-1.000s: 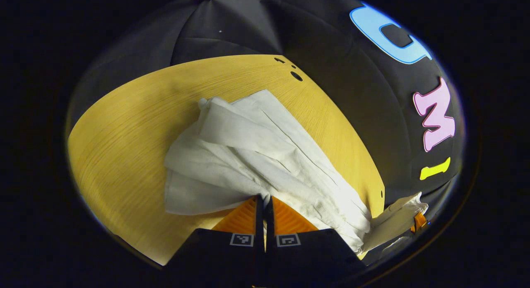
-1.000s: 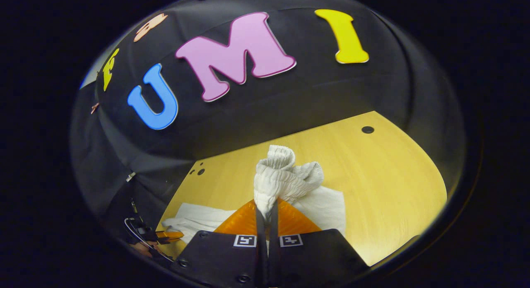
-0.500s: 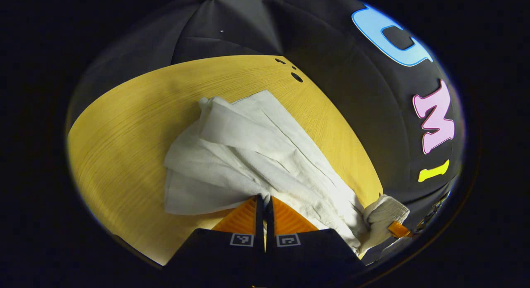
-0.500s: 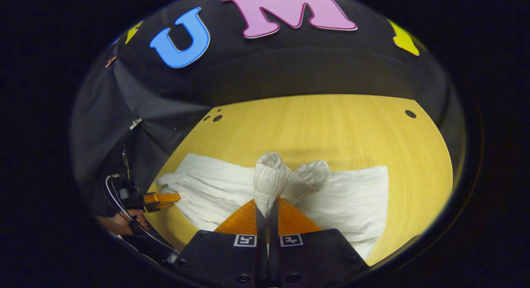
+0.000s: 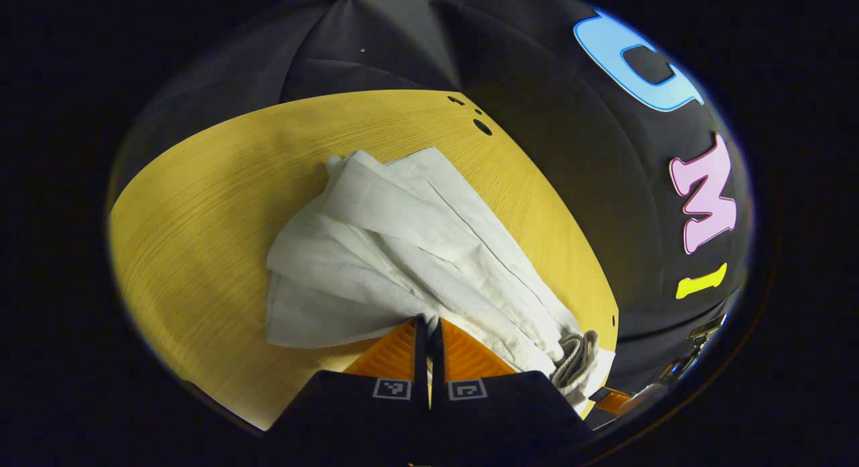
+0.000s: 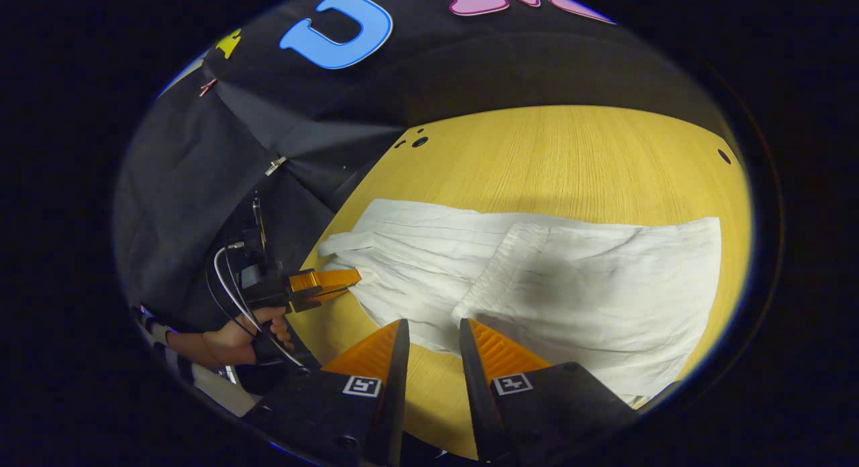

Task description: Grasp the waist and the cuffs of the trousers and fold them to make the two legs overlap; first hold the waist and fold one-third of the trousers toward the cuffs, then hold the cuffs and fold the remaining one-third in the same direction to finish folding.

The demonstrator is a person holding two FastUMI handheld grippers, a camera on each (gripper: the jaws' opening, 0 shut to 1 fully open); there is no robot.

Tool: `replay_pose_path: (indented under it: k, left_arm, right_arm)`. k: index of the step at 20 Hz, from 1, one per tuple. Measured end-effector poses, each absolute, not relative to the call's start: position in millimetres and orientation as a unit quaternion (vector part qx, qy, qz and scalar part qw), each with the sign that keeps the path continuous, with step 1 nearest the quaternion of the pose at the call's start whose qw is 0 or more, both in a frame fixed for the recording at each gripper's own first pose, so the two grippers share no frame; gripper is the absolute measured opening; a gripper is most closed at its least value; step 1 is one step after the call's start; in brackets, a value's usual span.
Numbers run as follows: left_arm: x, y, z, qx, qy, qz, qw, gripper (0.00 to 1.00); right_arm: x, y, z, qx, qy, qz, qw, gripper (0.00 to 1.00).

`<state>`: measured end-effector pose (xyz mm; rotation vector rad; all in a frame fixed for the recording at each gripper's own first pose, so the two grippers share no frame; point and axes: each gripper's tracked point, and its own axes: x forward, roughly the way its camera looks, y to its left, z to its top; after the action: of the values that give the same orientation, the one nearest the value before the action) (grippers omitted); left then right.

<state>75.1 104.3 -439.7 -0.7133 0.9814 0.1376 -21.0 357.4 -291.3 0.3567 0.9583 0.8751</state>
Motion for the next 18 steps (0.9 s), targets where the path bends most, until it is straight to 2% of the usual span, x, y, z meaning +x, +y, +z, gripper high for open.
replay_pose_path:
  k: [3, 8, 11, 18]
  left_arm:
    - [75.0, 105.5, -439.0, -0.340, 0.455, 0.068, 0.820, 0.06]
    - [79.0, 109.6, -415.6, -0.350, 0.416, 0.059, 0.837, 0.06]
    - [98.8, 96.5, -371.8, -0.359, 0.361, 0.021, 0.861, 0.06]
    - [129.6, 50.6, -304.1, -0.316, 0.309, -0.064, 0.895, 0.06]
  right_arm:
    - [-9.8, 333.3, -294.6, 0.163, 0.441, 0.377, 0.798, 0.46]
    - [15.3, 264.5, -304.6, 0.194, 0.432, 0.297, 0.829, 0.46]
    - [20.6, 209.2, -308.1, 0.214, 0.428, 0.245, 0.843, 0.46]
    - [16.2, 124.5, -326.2, 0.263, 0.428, 0.149, 0.852, 0.46]
